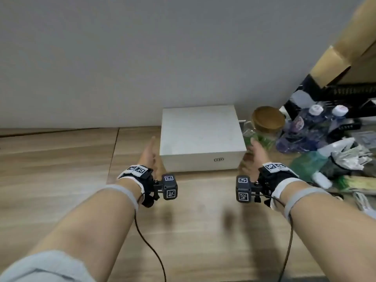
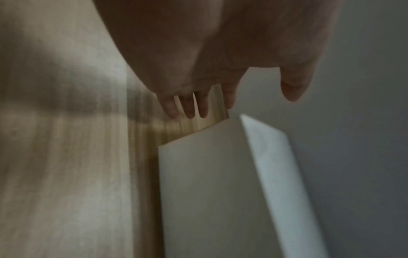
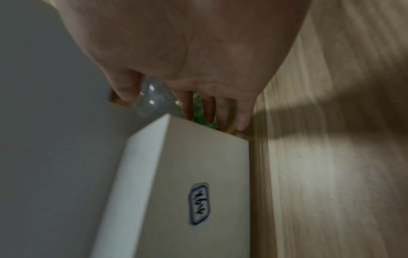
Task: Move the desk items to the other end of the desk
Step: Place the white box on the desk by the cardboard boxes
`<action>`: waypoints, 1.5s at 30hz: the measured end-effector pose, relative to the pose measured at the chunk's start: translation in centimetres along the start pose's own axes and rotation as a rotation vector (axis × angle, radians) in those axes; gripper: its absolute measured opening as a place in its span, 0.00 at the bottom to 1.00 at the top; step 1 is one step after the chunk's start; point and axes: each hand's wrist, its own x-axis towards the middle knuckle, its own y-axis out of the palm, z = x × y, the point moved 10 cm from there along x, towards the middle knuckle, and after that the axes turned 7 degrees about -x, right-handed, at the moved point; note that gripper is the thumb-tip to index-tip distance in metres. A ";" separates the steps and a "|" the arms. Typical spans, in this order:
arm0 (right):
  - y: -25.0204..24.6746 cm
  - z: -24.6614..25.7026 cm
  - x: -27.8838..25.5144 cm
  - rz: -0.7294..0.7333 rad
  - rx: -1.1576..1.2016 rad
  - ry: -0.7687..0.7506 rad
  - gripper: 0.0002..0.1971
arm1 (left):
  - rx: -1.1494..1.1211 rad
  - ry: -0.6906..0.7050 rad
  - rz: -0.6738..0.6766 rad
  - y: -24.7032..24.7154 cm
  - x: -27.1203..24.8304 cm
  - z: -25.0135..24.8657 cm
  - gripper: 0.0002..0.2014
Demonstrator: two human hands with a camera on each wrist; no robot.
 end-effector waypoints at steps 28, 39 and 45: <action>21.8 -1.3 -10.9 0.450 -0.174 0.049 0.47 | -0.250 0.014 0.058 -20.4 -6.5 -3.2 0.41; 48.4 -4.0 -30.4 0.682 -0.418 -0.229 0.30 | -0.461 0.203 -0.053 -50.5 -17.3 -7.8 0.37; 58.4 -7.5 -35.2 0.753 -0.433 -0.173 0.39 | -0.600 0.348 -0.136 -60.3 -19.0 -9.9 0.32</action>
